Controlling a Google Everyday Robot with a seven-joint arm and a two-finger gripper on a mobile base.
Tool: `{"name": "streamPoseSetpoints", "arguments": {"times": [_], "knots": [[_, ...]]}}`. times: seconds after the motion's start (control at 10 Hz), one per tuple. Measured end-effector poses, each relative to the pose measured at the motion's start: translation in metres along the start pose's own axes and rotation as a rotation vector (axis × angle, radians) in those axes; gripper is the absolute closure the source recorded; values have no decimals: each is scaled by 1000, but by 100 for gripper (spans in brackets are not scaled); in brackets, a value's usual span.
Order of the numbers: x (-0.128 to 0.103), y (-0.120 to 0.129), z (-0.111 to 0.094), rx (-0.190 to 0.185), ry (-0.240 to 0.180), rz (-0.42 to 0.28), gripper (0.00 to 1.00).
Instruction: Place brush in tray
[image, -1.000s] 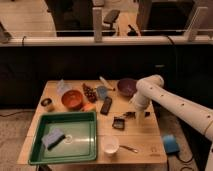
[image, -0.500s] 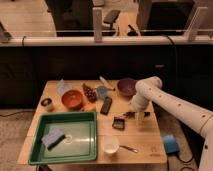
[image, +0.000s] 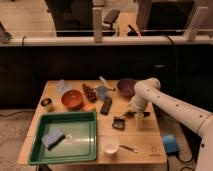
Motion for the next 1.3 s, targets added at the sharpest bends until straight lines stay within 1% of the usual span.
{"name": "streamPoseSetpoints", "arguments": {"times": [0.9,1.1,1.3], "knots": [[-2,4,11,-18,-7,-12,20],[-3,3,12,-19,-7,-17,28],[-4,3,13,-20,-6,-19,42]]}}
